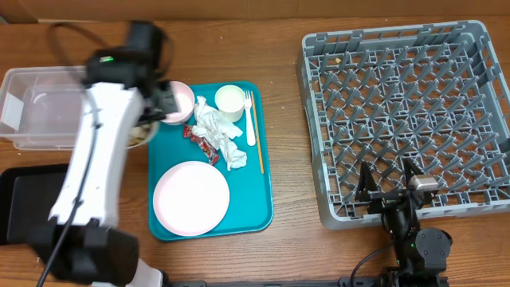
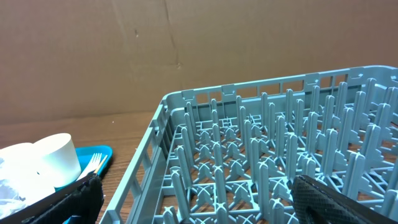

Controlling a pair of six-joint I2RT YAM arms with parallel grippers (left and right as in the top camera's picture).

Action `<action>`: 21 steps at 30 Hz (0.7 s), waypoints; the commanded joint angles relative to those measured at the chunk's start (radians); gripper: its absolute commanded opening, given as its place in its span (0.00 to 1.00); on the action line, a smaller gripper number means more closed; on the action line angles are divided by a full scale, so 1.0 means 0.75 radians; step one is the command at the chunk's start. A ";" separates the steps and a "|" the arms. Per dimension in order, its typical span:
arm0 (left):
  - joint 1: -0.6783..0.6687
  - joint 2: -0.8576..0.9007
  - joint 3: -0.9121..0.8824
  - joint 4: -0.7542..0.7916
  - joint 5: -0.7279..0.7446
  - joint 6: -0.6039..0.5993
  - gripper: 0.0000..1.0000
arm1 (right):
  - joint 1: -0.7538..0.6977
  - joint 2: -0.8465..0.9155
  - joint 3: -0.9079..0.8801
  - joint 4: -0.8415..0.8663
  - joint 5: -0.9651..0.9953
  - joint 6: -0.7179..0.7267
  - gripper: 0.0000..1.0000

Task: Sort waste into correct bins and load items into the dishwasher
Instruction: 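Carry the cream bowl left over the black tray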

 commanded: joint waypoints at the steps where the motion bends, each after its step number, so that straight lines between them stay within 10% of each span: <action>1: 0.220 -0.131 0.041 -0.013 0.128 -0.075 0.04 | -0.007 -0.010 -0.014 0.006 0.013 0.000 1.00; 21: 1.222 -0.147 -0.646 0.537 1.045 0.091 0.04 | -0.007 -0.010 -0.014 0.006 0.013 0.000 1.00</action>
